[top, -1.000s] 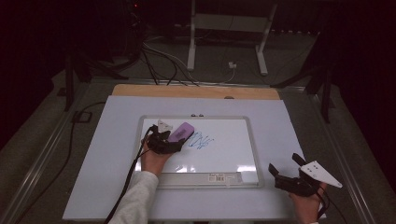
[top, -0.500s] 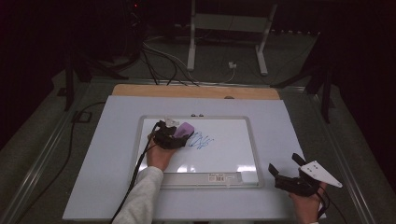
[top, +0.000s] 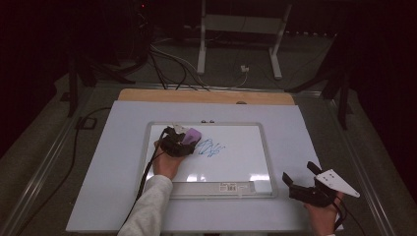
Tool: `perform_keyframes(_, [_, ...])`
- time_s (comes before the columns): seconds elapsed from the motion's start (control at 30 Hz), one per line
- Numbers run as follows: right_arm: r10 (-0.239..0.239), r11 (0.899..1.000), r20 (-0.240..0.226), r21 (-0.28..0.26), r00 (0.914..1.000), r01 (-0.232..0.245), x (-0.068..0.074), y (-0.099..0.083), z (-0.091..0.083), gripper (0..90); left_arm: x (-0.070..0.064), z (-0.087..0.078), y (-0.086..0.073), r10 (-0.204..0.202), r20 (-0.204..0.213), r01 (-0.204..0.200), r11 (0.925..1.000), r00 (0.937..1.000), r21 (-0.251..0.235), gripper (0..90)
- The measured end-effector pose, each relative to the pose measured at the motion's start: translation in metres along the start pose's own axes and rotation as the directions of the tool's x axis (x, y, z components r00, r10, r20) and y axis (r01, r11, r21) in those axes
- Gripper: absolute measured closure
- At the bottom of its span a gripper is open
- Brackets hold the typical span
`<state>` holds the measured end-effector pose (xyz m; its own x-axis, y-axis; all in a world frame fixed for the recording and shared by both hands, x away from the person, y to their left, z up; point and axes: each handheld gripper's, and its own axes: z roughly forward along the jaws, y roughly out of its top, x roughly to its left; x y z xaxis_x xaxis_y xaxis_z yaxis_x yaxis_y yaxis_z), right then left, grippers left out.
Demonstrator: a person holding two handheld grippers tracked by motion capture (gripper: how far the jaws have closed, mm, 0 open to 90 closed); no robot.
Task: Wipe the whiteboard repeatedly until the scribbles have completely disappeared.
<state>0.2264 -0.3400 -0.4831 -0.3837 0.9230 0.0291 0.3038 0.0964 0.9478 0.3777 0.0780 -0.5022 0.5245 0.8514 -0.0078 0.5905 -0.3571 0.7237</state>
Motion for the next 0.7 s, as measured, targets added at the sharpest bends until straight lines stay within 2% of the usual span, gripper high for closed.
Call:
perform_keyframes(0.1, [0.001, 1.0, -0.002, 0.003, 1.0, -0.001, 0.001, 0.0, 0.0, 0.2, -0.011, -0.002, -0.001, 0.04, 0.033, -0.04, 0.9992, 0.9986, 0.004, 41.7])
perform_keyframes(0.17, [0.001, 1.0, -0.002, 0.003, 1.0, -0.001, 0.001, 0.0, 0.0, 0.2, -0.017, -0.002, -0.001, 0.053, 0.056, -0.053, 0.9986, 0.9971, 0.005, 41.7])
perform_keyframes(0.27, [0.002, 1.0, -0.001, 0.003, 1.0, -0.002, 0.001, 0.0, 0.0, 0.2, -0.02, -0.003, -0.003, 0.067, 0.057, -0.067, 0.9977, 0.9961, -0.003, 41.7])
perform_keyframes(0.33, [0.001, 1.0, 0.0, 0.002, 1.0, -0.001, 0.001, 0.0, 0.0, 0.2, -0.018, -0.002, -0.003, 0.051, 0.05, -0.051, 0.9987, 0.9974, -0.007, 41.7])
perform_keyframes(0.43, [0.003, 1.0, 0.0, 0.0, 1.0, -0.003, 0.0, 0.0, -0.001, 0.2, -0.01, -0.001, -0.002, 0.03, 0.003, -0.03, 0.9995, 0.9995, -0.003, 41.8])
perform_keyframes(0.53, [0.006, 1.0, 0.003, 0.0, 1.0, -0.006, -0.001, 0.0, -0.001, 0.2, 0.001, -0.001, 0.0, -0.002, -0.045, 0.002, 1.0, 0.999, 0.003, 41.8])
perform_keyframes(0.63, [0.005, 1.0, 0.003, 0.001, 1.0, -0.005, -0.001, 0.0, -0.001, 0.2, 0.008, 0.0, 0.0, -0.044, -0.034, 0.044, 0.999, 0.9984, 0.008, 41.8])
perform_keyframes(0.7, [0.004, 1.0, 0.001, 0.001, 1.0, -0.004, 0.0, 0.0, -0.001, 0.2, 0.006, 0.0, 0.0, -0.044, -0.037, 0.044, 0.999, 0.9983, 0.007, 41.8])
